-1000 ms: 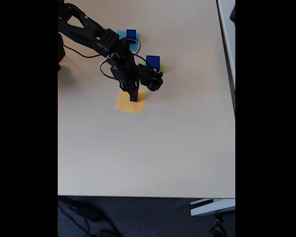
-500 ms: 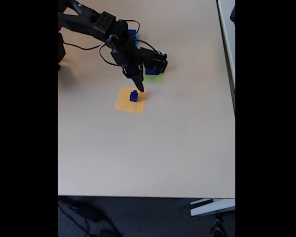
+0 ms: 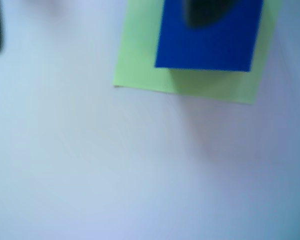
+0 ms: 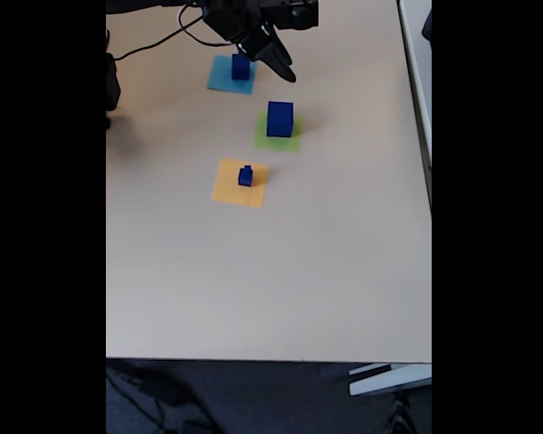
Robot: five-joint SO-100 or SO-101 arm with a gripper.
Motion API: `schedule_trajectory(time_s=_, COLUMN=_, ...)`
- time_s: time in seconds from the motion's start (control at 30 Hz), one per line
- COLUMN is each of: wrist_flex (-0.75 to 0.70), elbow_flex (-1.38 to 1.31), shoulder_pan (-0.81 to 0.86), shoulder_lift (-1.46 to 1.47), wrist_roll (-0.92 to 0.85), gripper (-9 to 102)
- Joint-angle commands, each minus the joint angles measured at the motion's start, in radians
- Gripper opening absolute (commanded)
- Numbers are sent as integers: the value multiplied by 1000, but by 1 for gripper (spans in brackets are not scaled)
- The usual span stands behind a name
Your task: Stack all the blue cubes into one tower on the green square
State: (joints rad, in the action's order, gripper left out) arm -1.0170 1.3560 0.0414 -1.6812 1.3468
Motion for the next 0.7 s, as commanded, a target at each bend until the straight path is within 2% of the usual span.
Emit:
schedule_trajectory(time_s=0.0, wrist_flex=14, elbow_flex=28, shoulder_pan=-117, shoulder_lift=-112, wrist_roll=107, gripper=19)
schedule_trajectory(time_s=0.3, wrist_flex=5, elbow_flex=57, shoulder_pan=-359, shoulder_lift=-37, wrist_roll=279, gripper=21)
schedule_trajectory(time_s=0.47, wrist_flex=6, elbow_flex=83, shoulder_pan=-433, shoulder_lift=44, wrist_roll=425, gripper=21)
schedule_trajectory(time_s=0.67, wrist_flex=-92, elbow_flex=-25, shoulder_pan=-456, shoulder_lift=187, wrist_roll=492, gripper=30)
